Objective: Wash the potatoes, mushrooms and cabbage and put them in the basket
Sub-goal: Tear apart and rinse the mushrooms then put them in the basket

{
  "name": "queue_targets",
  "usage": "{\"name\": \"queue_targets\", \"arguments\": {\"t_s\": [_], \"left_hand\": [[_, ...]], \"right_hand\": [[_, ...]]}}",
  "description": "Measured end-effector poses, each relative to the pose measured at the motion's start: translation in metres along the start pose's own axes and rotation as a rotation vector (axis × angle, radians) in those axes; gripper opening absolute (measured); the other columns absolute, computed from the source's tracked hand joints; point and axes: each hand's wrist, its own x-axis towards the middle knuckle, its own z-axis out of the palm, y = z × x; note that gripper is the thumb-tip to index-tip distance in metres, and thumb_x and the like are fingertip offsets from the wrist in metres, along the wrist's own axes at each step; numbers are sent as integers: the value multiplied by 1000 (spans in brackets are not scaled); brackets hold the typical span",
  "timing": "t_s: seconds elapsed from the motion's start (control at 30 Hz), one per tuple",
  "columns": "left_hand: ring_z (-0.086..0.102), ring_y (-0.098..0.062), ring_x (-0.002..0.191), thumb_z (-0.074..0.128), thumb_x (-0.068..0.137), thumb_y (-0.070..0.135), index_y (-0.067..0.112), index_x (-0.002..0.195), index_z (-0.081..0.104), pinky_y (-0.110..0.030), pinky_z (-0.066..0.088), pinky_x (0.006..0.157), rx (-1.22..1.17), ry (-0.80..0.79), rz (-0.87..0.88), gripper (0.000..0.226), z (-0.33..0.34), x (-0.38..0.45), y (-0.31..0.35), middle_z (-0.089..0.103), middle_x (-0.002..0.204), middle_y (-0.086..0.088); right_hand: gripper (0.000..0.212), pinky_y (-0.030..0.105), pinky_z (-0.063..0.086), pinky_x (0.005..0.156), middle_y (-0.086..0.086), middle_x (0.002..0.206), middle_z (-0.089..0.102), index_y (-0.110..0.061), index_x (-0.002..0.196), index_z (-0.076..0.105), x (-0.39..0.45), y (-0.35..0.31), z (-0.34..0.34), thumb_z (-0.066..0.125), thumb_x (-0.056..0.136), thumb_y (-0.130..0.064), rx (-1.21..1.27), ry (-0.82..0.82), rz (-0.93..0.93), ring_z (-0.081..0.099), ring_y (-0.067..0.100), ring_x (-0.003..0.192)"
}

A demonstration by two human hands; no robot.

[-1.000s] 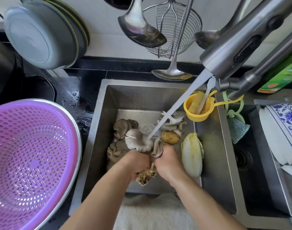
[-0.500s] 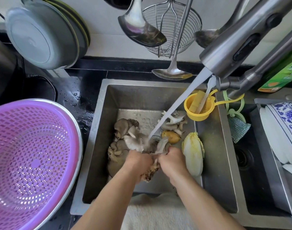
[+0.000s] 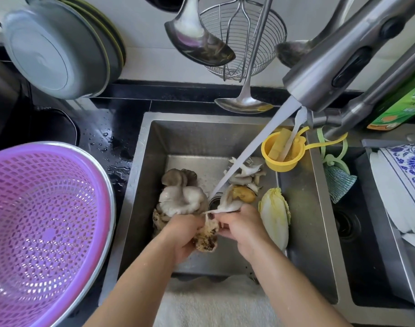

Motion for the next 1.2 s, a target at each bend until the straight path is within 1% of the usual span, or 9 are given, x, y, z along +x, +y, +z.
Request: {"name": "queue_targets", "arguments": {"t_s": [0.2, 0.3, 0.37, 0.5, 0.6, 0.77, 0.9, 1.1, 1.2], "left_hand": [[74, -25, 98, 48, 102, -1, 3, 124, 72, -40, 62, 76, -10, -316, -62, 32, -14, -18, 7, 75, 120, -20], [75, -26, 99, 49, 101, 1, 5, 121, 73, -41, 61, 81, 13, -361, -126, 32, -17, -20, 11, 75, 121, -19], [76, -29, 98, 47, 103, 0, 3, 119, 73, -42, 60, 83, 50, -340, -129, 30, -16, -19, 12, 76, 115, -19], [73, -25, 82, 48, 107, 5, 3, 111, 72, -47, 59, 82, 98, -194, -22, 25, -2, -18, 6, 76, 95, -14], [72, -31, 92, 53, 106, 4, 2, 120, 72, -54, 62, 82, 30, -239, 39, 23, 2, -19, 4, 75, 106, -19], [74, -26, 92, 54, 101, 1, 0, 120, 73, -48, 58, 90, -55, -297, 19, 27, -9, -18, 4, 76, 114, -20], [74, -23, 81, 52, 102, -3, 5, 109, 74, -42, 60, 75, 42, -221, 37, 24, -5, -18, 1, 78, 98, -15], [76, -36, 81, 63, 99, 2, 11, 111, 77, -53, 63, 74, 252, -65, 163, 20, 10, -5, -3, 78, 101, -21], [72, -32, 70, 59, 95, -5, 10, 99, 77, -40, 60, 59, 297, 14, 192, 23, 17, -3, -4, 75, 88, -18]], "right_hand": [[29, 34, 60, 69, 14, 100, 79, -3, 112, 71, -5, -13, -7, 77, 85, 3, 10, -155, -5, 77, 27, 90], [30, 42, 61, 87, 5, 97, 80, -13, 102, 76, -8, -12, -6, 85, 74, -13, -138, -139, -104, 76, 22, 95], [25, 38, 58, 93, -1, 95, 80, -16, 97, 76, -10, -12, -6, 86, 74, -12, -239, -115, -193, 75, 16, 96], [18, 36, 59, 84, -6, 87, 77, -21, 85, 73, -15, -10, 3, 86, 79, -11, -293, 55, -295, 73, 14, 88], [21, 34, 59, 79, -7, 85, 76, -25, 80, 69, -17, -9, 8, 86, 77, -13, -271, 144, -326, 72, 15, 85], [27, 44, 61, 85, 3, 93, 80, -14, 99, 76, -8, -21, 1, 84, 75, -6, -76, -65, -125, 76, 28, 95], [25, 54, 59, 93, 1, 91, 80, -20, 89, 75, -6, -15, 2, 84, 76, -1, -108, -46, -149, 76, 25, 94], [21, 38, 62, 73, -6, 78, 75, -23, 78, 69, -10, -4, 15, 88, 74, -16, -320, 189, -265, 73, 16, 77], [13, 34, 61, 59, -6, 74, 73, -22, 79, 71, -14, 0, 18, 79, 85, -30, -355, 276, -273, 70, 16, 71]]}}
